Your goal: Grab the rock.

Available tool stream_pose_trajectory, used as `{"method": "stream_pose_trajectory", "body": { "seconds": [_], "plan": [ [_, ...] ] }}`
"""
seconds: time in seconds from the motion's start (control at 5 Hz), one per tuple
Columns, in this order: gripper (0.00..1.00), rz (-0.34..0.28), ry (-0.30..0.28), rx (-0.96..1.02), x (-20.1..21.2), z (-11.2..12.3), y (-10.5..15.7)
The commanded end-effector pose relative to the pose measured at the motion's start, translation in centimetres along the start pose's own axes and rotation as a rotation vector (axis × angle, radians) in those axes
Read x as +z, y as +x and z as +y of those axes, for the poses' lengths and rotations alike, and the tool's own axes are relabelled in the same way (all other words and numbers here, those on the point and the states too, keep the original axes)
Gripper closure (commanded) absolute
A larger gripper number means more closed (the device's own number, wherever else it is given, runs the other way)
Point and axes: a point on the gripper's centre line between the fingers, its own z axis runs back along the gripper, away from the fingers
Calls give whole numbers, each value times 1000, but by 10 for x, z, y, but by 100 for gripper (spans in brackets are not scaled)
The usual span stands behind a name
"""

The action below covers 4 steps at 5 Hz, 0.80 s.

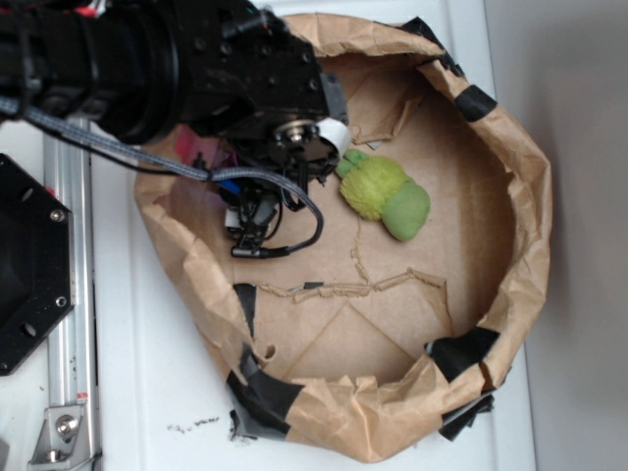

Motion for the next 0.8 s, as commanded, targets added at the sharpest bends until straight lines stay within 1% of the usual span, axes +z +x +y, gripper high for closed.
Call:
{"method": "stream_pose_trajectory", "body": {
  "seconds": [0.0,0.2,0.4,0.6],
  "plan": [
    [89,-123,-119,107,87,-31,16],
    [100,-275,-113,252,132,-46,28],
    [100,-335,-142,252,149,-57,38],
    [100,-340,-119,248,139,-59,39]
  ]
}}
